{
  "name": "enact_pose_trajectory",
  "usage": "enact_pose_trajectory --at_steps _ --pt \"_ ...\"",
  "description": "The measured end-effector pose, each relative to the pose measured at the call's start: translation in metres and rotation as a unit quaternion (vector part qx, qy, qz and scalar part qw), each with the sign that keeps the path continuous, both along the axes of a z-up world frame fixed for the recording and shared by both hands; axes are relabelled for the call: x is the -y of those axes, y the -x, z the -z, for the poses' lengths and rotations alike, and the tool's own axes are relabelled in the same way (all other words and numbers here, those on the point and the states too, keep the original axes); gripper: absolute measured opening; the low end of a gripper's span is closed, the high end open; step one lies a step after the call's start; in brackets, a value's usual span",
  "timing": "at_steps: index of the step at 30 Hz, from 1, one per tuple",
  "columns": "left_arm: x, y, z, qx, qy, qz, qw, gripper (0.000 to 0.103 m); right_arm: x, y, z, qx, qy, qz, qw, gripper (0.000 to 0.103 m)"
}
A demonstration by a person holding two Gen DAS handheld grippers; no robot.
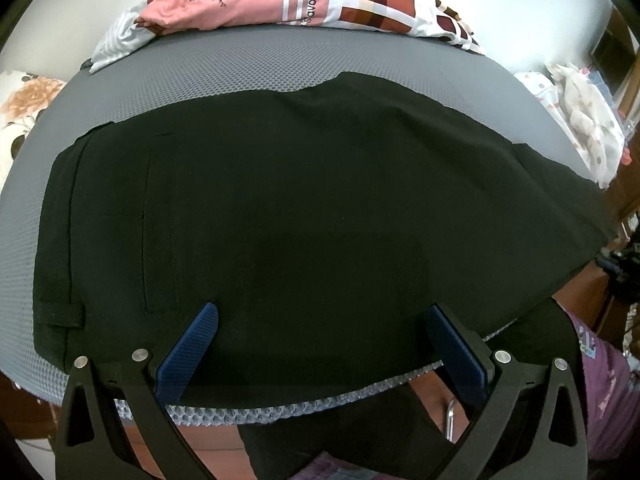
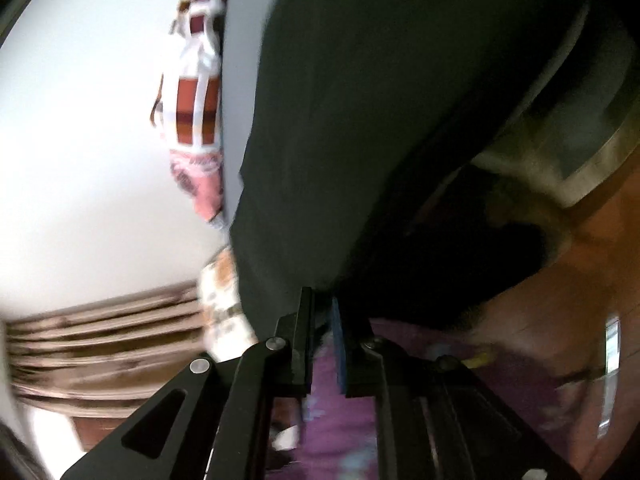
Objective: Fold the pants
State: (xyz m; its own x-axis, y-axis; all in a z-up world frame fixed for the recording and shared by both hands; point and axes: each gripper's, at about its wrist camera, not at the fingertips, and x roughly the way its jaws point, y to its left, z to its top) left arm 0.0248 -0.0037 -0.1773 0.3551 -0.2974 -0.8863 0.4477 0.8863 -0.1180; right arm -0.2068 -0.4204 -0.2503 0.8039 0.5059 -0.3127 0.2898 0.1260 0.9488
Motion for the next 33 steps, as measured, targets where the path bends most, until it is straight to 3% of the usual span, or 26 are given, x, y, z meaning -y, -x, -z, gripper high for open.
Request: enact_pose_trajectory --at_steps 3,6,7,8,10,14,15,16,17,18,22,26,28,30,33 --pt "0.002 0.001 0.0 0.003 -0.005 0.0 1.0 0.103 0.046 0.049 0.0 -0.021 0.024 0.085 0.996 0.027" --pt "0.001 0.001 0.0 0.001 -0.003 -0.002 1.0 0.103 0.101 0.101 0.003 -0.045 0.052 0.189 0.98 0.038" --pt "0.001 0.001 0.0 0.001 -0.002 -0.003 1.0 0.103 0.113 0.112 0.006 -0.043 0.047 0.212 0.975 0.046" --pt "0.001 0.001 0.0 0.001 -0.001 -0.003 1.0 0.103 0.126 0.122 0.009 -0.033 0.032 0.233 0.971 0.061" --pt "0.001 0.001 0.0 0.003 -0.003 -0.004 1.0 0.103 0.141 0.13 0.014 -0.03 0.011 0.25 0.968 0.067" --pt "0.001 0.002 0.001 0.006 -0.009 -0.004 0.9999 0.103 0.157 0.115 0.017 -0.053 0.021 0.239 0.969 0.071" --pt "0.001 0.002 0.001 0.006 -0.008 -0.005 0.9999 0.103 0.158 0.111 0.019 -0.054 0.013 0.238 0.97 0.071" --pt "0.001 0.002 0.001 0.006 -0.008 -0.005 0.9999 0.103 0.159 0.107 0.02 -0.045 0.008 0.232 0.972 0.055" --pt "0.001 0.002 0.001 0.007 -0.008 -0.004 0.9999 0.103 0.158 0.102 0.016 -0.039 0.018 0.22 0.975 0.023" --pt "0.001 0.002 0.001 0.007 -0.008 -0.005 0.9999 0.103 0.156 0.096 0.009 -0.049 0.044 0.203 0.977 0.018" --pt "0.002 0.003 0.003 0.017 -0.013 -0.003 0.9998 0.103 0.151 0.09 -0.025 -0.05 0.105 0.194 0.974 0.012" --pt "0.007 0.0 0.006 0.031 -0.015 -0.002 0.9994 0.103 0.158 0.067 -0.066 -0.018 0.159 0.177 0.971 0.012" --pt "0.011 -0.003 0.006 0.034 -0.018 -0.003 0.9993 0.103 0.166 0.055 -0.076 -0.002 0.162 0.174 0.971 0.011" --pt "0.013 -0.004 0.006 0.034 -0.015 -0.008 0.9993 0.103 0.173 0.053 -0.077 0.006 0.161 0.182 0.97 0.011" --pt "0.013 -0.003 0.007 0.039 -0.016 -0.004 0.9991 0.103 0.172 0.064 -0.043 -0.013 0.128 0.195 0.972 0.011"
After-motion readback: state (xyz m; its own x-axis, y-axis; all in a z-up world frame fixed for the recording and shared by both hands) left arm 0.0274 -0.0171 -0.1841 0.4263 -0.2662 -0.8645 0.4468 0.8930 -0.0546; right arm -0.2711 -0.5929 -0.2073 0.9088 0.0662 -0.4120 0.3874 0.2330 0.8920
